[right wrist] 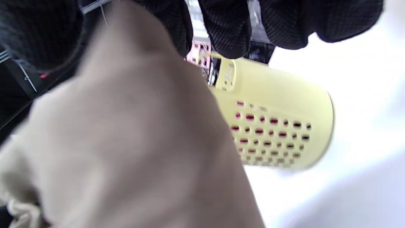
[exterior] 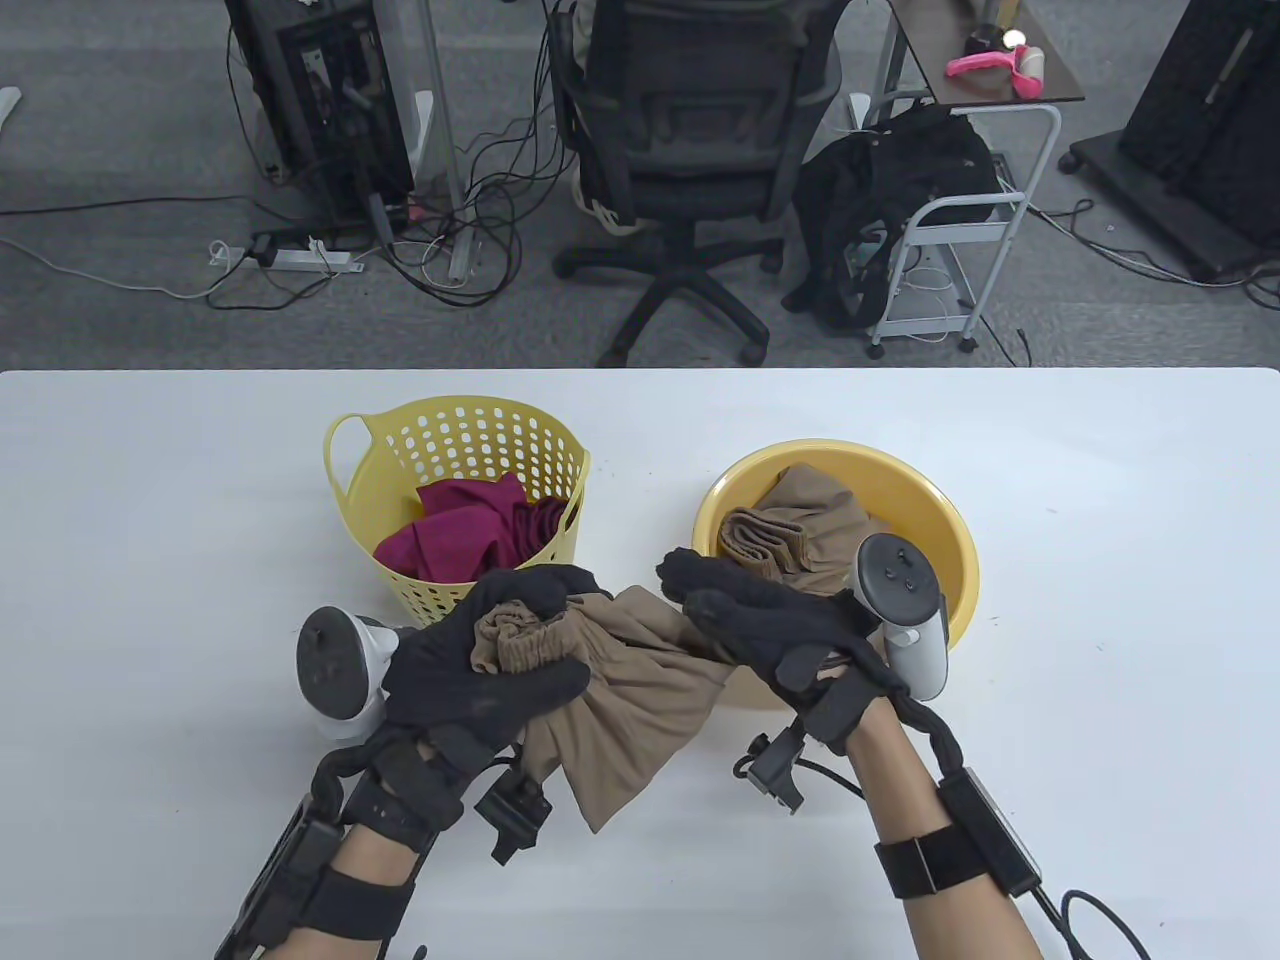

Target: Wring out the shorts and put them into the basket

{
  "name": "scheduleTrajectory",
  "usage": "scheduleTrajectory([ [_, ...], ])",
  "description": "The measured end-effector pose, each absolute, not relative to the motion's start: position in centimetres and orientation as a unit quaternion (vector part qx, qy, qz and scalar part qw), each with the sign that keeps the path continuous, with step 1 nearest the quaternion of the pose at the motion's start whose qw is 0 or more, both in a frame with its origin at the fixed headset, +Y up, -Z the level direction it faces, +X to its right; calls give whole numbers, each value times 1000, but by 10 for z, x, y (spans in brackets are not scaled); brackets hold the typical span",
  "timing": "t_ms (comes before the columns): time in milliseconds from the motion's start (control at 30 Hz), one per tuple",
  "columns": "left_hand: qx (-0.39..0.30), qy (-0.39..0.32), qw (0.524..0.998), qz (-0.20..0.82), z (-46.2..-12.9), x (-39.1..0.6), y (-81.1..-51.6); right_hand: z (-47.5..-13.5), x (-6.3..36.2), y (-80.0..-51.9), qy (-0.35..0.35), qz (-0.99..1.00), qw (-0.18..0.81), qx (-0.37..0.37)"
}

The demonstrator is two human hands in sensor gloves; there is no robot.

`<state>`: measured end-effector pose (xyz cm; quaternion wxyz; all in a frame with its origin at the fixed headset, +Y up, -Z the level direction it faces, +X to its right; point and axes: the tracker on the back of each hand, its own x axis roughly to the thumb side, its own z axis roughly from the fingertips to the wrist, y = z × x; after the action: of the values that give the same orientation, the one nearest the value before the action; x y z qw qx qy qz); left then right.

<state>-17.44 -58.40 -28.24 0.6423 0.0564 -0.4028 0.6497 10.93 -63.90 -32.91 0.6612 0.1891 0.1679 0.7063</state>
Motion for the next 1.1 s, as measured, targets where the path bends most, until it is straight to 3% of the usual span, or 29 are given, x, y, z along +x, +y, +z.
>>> scheduleTrajectory([
  [233, 29, -444, 578, 684, -288, -167, -589, -322, 81, -665, 300, 593, 704, 250],
  [500, 16, -452, 581, 677, -288, -159, -593, -307, 53, -675, 415, 492, 683, 344],
  [1100, 4, -462, 629, 626, -287, -151, -596, -303, 52, -671, 412, 543, 638, 358],
])
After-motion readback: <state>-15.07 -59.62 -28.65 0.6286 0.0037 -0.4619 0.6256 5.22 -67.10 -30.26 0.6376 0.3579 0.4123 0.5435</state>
